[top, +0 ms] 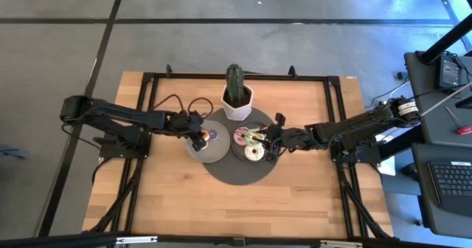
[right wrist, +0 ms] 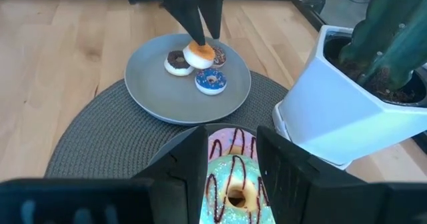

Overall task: Pick & Place donuts
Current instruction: Put the small orange donut on the light gray plate, then return to Home Position

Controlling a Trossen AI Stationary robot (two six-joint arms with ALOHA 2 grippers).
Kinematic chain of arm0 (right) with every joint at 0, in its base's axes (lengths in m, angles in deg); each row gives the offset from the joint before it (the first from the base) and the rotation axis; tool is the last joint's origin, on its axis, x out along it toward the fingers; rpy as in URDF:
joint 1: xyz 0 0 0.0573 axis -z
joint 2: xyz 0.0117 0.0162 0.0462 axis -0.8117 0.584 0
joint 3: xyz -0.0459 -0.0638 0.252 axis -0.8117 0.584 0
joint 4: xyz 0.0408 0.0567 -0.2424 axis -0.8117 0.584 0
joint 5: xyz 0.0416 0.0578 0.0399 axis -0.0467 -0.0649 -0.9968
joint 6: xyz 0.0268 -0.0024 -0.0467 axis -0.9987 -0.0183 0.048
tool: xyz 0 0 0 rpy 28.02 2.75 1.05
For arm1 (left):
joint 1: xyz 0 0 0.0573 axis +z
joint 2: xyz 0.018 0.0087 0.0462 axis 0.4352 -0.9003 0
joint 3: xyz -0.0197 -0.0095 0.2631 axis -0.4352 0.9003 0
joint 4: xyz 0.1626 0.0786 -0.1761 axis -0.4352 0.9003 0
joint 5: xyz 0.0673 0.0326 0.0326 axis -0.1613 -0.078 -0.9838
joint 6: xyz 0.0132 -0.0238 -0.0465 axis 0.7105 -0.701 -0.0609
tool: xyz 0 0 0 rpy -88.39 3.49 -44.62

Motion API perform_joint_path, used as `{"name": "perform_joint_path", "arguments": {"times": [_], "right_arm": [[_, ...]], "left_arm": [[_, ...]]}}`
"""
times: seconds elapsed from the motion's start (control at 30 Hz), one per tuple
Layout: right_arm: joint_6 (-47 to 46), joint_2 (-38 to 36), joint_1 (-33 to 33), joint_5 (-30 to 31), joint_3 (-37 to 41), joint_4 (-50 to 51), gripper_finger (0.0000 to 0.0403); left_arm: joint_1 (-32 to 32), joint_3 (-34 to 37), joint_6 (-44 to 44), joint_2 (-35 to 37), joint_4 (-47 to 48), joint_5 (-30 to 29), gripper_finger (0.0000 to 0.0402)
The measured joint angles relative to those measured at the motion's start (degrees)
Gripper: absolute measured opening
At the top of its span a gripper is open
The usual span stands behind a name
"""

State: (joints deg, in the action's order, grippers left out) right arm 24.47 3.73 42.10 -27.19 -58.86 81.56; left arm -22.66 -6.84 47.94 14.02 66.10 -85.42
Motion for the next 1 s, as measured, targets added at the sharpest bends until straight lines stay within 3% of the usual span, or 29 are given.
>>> {"name": "perform_joint_path", "arguments": {"times": [0.17, 0.33, 0.53, 0.8, 1.0], "right_arm": [[-0.33, 0.00, -0.01, -0.02, 0.00, 0.74, 0.0129], [-3.08, -2.74, -0.74, -0.07, 1.24, 4.78, 0.0130], [-5.94, -12.73, -1.61, -3.58, 14.91, -6.82, 0.0130], [-9.35, -29.38, 1.13, -9.69, 30.75, -17.75, 0.0129], [-10.41, -36.70, 1.18, -10.65, 38.02, -24.91, 0.0129]], "left_arm": [[-1.23, -1.52, 2.95, 7.32, 3.24, 2.08, 0.0155], [-7.05, 3.25, 8.05, 19.56, -2.45, 2.57, 0.0150], [-12.45, 13.30, 12.49, 33.21, -18.35, 7.97, 0.0150], [-12.06, 17.36, 16.03, 49.61, -18.60, 8.20, 0.0149], [-12.00, 23.48, 17.86, 56.05, -23.02, 7.63, 0.0150]]}}
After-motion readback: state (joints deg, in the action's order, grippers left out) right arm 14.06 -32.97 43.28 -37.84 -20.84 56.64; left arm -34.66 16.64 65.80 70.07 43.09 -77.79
